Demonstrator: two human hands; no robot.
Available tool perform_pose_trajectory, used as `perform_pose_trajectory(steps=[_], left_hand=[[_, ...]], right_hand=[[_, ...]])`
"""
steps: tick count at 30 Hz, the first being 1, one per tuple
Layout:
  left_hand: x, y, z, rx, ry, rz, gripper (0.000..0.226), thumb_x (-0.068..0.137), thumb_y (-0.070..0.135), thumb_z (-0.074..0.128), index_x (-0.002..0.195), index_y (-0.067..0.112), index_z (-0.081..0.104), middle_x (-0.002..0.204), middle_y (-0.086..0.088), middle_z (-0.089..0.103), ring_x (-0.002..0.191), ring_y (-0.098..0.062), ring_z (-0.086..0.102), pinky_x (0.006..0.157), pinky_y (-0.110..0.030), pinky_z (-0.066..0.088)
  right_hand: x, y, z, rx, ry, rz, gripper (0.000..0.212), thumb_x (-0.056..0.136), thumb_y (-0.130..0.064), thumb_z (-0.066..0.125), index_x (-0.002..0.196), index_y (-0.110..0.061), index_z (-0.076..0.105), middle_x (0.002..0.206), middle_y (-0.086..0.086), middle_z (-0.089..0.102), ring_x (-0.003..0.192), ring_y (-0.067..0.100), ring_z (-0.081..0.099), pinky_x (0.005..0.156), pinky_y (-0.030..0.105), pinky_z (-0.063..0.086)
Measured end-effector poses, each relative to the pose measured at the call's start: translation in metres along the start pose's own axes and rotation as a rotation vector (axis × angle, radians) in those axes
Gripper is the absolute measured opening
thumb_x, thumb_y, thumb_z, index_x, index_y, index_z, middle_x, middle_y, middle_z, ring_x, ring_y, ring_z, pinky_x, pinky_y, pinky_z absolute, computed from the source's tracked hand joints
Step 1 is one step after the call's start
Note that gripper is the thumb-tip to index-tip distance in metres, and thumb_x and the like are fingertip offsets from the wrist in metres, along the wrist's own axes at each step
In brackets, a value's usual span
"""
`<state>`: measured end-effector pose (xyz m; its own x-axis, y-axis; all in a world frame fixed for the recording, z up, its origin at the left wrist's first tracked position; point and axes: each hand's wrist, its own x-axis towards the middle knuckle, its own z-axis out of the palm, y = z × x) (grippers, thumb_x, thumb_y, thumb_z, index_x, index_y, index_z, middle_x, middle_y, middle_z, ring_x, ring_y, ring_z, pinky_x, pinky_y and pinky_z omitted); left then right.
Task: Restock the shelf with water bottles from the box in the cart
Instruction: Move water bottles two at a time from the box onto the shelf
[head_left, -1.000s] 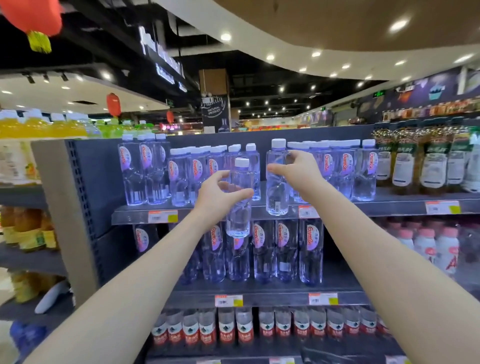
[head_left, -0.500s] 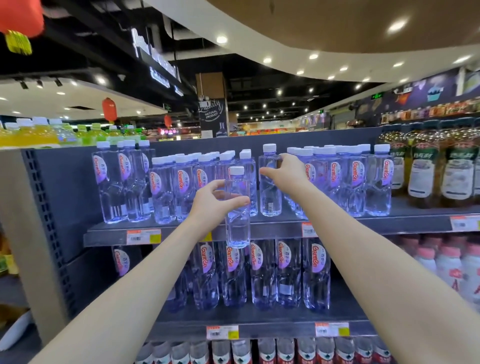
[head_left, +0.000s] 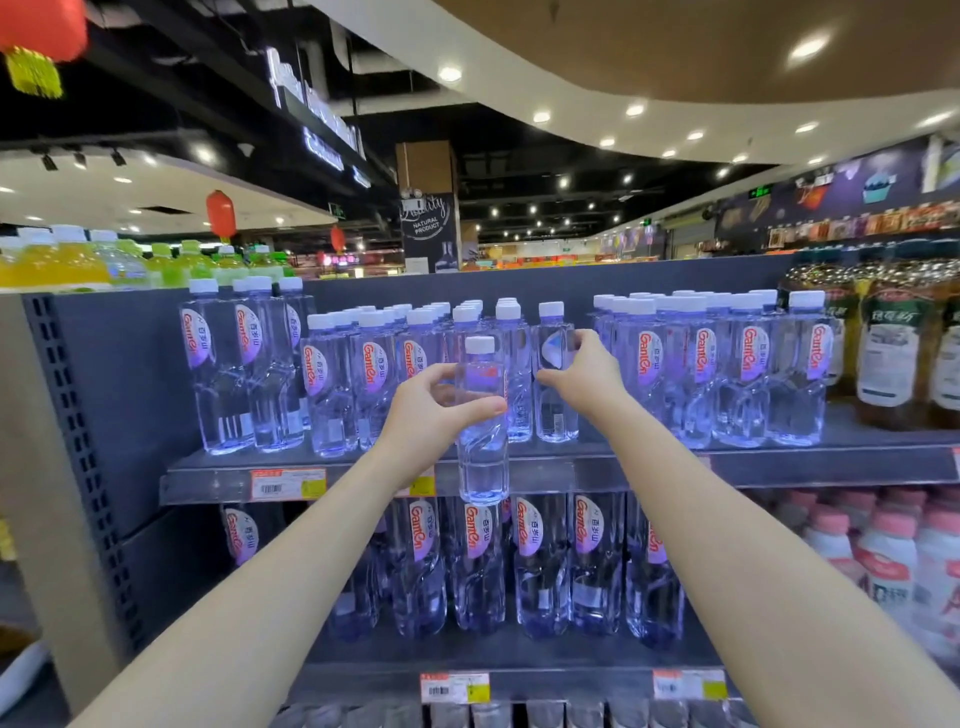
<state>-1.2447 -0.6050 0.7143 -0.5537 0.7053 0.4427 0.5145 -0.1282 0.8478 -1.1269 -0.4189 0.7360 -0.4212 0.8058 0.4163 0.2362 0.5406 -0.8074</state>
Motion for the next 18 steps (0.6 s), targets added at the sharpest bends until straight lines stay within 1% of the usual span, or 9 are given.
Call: perform_pose_trajectory(steps=[3,5,7,9,11,12,15,16,18], left_hand=[[0.001,-0.001,-0.003,-0.028,-0.009,-0.002,0.061,0.077,0.037,0.091,0.128,0.024,0.061,0.1,0.012,0.081,0.096,-0.007,0.077,0.077,-0.029,0.054],[0.002,0.0,-0.006,-0.044,-0.028,-0.003,0.055,0.078,0.033,0.091,0.124,0.027,0.063,0.101,0.01,0.081,0.094,-0.009,0.078,0.075,-0.027,0.052],[0.002,0.001,-0.008,-0.047,-0.047,-0.003,0.053,0.078,0.031,0.091,0.123,0.026,0.063,0.1,0.01,0.081,0.093,-0.009,0.078,0.075,-0.026,0.051],[0.003,0.004,-0.009,-0.04,-0.057,0.001,0.06,0.079,0.032,0.09,0.129,0.021,0.059,0.099,0.013,0.081,0.092,-0.007,0.078,0.076,-0.026,0.051],[0.004,0.006,-0.007,-0.029,-0.06,0.008,0.062,0.079,0.032,0.09,0.13,0.024,0.055,0.096,0.017,0.081,0.09,-0.002,0.077,0.074,-0.024,0.052],[0.005,0.007,-0.006,-0.028,-0.059,0.012,0.058,0.08,0.031,0.09,0.127,0.026,0.056,0.094,0.018,0.08,0.087,0.0,0.076,0.073,-0.023,0.053],[0.007,0.008,-0.002,-0.016,-0.054,0.019,0.043,0.081,0.028,0.089,0.112,0.034,0.06,0.09,0.02,0.08,0.082,0.002,0.076,0.068,-0.022,0.054],[0.008,0.009,-0.001,-0.017,-0.054,0.019,0.042,0.081,0.028,0.089,0.112,0.033,0.062,0.09,0.018,0.08,0.082,0.0,0.076,0.068,-0.022,0.054],[0.008,0.009,0.002,-0.018,-0.054,0.008,0.055,0.079,0.031,0.09,0.126,0.024,0.063,0.096,0.013,0.081,0.086,-0.005,0.078,0.07,-0.025,0.052]], right_hand=[[0.0,0.003,0.003,-0.02,0.034,-0.02,0.07,0.091,-0.022,0.077,0.15,-0.014,0.04,0.146,0.008,0.053,0.12,0.029,0.057,0.083,0.031,0.042],[0.0,0.004,0.003,-0.048,0.057,-0.031,0.065,0.091,-0.022,0.076,0.147,-0.014,0.045,0.143,0.008,0.056,0.124,0.03,0.056,0.082,0.029,0.04],[0.002,0.005,0.004,-0.061,0.073,-0.032,0.059,0.092,-0.022,0.076,0.143,-0.012,0.049,0.138,0.009,0.058,0.123,0.03,0.057,0.081,0.029,0.039],[0.004,0.005,0.007,-0.072,0.086,-0.033,0.055,0.092,-0.022,0.076,0.14,-0.012,0.05,0.137,0.01,0.059,0.116,0.029,0.058,0.079,0.03,0.04],[0.007,0.006,0.01,-0.065,0.093,-0.022,0.055,0.092,-0.022,0.076,0.14,-0.012,0.05,0.139,0.012,0.058,0.105,0.026,0.055,0.078,0.03,0.04],[0.009,0.007,0.012,-0.06,0.091,-0.022,0.055,0.092,-0.021,0.075,0.14,-0.012,0.049,0.14,0.012,0.058,0.105,0.026,0.054,0.078,0.03,0.039],[0.014,0.011,0.016,-0.039,0.076,-0.027,0.058,0.094,-0.022,0.074,0.143,-0.015,0.046,0.143,0.014,0.055,0.119,0.033,0.057,0.08,0.032,0.039],[0.016,0.013,0.017,-0.033,0.076,-0.025,0.059,0.094,-0.023,0.073,0.146,-0.016,0.045,0.144,0.015,0.055,0.122,0.034,0.056,0.081,0.033,0.04],[0.018,0.016,0.019,0.002,0.076,-0.01,0.064,0.096,-0.024,0.071,0.151,-0.018,0.041,0.146,0.015,0.054,0.127,0.035,0.052,0.084,0.033,0.039]])
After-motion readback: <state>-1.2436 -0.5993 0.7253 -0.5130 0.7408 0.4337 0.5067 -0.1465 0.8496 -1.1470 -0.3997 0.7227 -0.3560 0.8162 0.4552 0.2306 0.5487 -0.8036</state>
